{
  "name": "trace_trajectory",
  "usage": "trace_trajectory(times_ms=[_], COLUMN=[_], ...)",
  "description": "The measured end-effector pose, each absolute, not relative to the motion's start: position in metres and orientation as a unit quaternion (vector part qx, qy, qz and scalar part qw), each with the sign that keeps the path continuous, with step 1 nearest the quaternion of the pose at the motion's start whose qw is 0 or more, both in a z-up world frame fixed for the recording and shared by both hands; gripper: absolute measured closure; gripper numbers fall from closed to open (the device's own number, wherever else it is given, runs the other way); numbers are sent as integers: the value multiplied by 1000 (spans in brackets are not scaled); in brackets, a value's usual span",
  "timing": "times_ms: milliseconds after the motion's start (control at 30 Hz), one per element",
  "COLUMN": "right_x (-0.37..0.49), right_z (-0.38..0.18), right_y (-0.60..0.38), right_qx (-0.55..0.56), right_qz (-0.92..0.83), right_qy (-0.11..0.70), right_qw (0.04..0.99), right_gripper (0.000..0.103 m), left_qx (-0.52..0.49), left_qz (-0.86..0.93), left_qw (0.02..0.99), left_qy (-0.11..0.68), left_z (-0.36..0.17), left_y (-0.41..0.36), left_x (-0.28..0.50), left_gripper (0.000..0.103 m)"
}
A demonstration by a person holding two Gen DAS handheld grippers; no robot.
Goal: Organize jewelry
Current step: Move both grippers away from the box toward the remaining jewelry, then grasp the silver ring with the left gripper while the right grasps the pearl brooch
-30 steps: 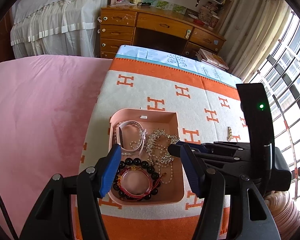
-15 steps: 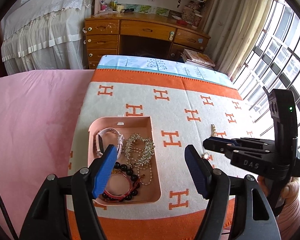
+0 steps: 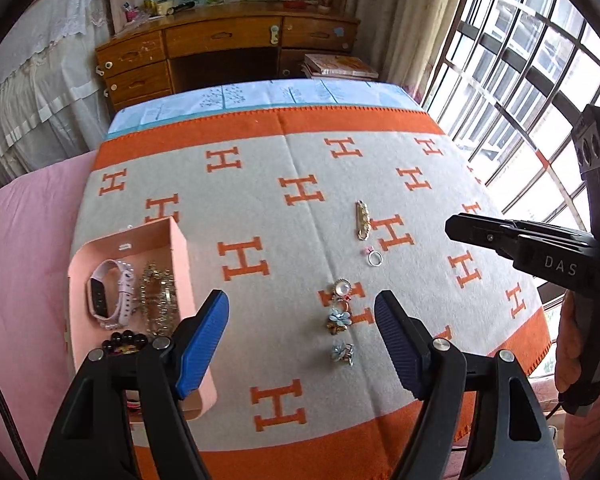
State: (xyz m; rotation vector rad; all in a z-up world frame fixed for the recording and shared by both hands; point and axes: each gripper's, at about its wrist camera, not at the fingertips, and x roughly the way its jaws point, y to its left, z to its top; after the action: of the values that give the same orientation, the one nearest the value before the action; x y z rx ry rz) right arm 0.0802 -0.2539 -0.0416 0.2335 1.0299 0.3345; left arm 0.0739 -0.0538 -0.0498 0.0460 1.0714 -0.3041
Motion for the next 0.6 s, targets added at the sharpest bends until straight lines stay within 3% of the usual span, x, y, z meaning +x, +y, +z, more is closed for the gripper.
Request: trace_trajectory(times_ms=[433, 500, 600], right_x=[91, 93, 95], right_z=[-84, -88, -90], right_y=[-283, -285, -286], right_qx=[144, 147, 150], right_qz=[165, 167, 170], right_qy=[515, 517, 518], right_qw=[829, 827, 825], right_gripper=[88, 88, 88], left_qx=[25, 30, 29], left_qz=[-127, -125, -123], left_qw=[792, 787, 777], left_qy=[596, 604, 616], left_z=[-115, -121, -129], left_y=[-117, -121, -125], left_x=[127, 129, 132], left_gripper=[35, 43, 45])
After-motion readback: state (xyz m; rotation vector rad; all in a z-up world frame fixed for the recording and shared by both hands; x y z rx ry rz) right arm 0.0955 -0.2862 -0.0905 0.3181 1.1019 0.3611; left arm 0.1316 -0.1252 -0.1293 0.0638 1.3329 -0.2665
